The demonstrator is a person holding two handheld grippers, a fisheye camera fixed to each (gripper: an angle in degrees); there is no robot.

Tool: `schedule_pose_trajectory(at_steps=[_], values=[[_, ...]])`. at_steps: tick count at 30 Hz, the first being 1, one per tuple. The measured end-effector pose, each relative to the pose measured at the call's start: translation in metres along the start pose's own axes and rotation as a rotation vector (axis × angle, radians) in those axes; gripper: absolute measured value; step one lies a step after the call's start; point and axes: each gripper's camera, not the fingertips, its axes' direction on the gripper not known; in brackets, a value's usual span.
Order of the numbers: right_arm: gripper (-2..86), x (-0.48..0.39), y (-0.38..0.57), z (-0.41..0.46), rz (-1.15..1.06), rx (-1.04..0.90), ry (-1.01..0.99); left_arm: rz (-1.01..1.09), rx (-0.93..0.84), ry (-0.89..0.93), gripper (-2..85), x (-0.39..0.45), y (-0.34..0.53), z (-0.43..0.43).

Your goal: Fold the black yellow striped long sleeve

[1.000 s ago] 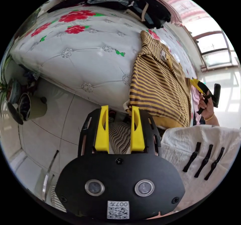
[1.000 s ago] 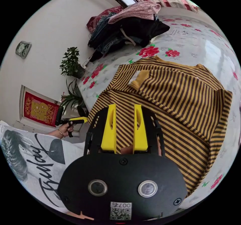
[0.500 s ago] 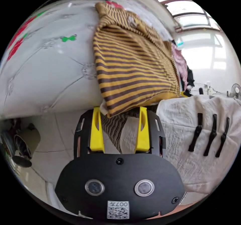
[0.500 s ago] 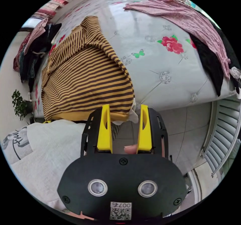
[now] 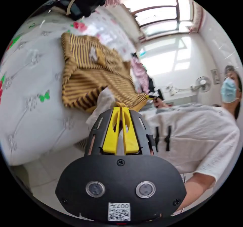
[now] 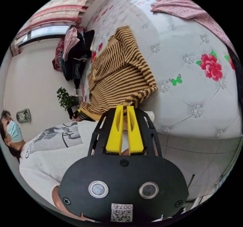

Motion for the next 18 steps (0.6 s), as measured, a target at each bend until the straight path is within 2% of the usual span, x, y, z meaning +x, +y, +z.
schedule_pose_trajectory(at_steps=[2, 3, 5, 8, 10, 12, 14, 18], values=[[0.6, 0.005, -0.041, -0.036, 0.011, 0.155, -0.224, -0.006, 0.189, 0.043, -0.8, -0.015, -0.041, -0.036], [0.7, 0.006, -0.052, -0.041, 0.018, 0.194, -0.264, -0.022, 0.239, 0.030, -0.8, -0.021, -0.051, -0.043], [1.5, 0.007, -0.097, -0.053, 0.043, 0.359, -0.363, -0.250, 0.503, -0.040, -0.2, -0.055, -0.078, -0.062], [3.6, -0.006, -0.144, -0.043, 0.052, 0.414, -0.249, -0.404, 0.725, -0.088, 2.4, -0.070, -0.094, -0.060], [4.5, -0.010, -0.159, -0.029, 0.054, 0.369, -0.126, -0.409, 0.740, -0.158, 3.8, -0.064, -0.102, -0.052], [5.2, -0.009, -0.162, -0.017, 0.033, 0.338, -0.045, -0.398, 0.668, -0.248, 5.1, -0.059, -0.110, -0.039], [6.0, -0.004, -0.158, -0.005, -0.007, 0.305, 0.043, -0.387, 0.503, -0.365, 6.2, -0.058, -0.117, -0.014], [6.9, 0.010, -0.159, 0.008, -0.022, 0.263, 0.163, -0.350, 0.370, -0.497, 8.7, -0.053, -0.124, 0.022]])
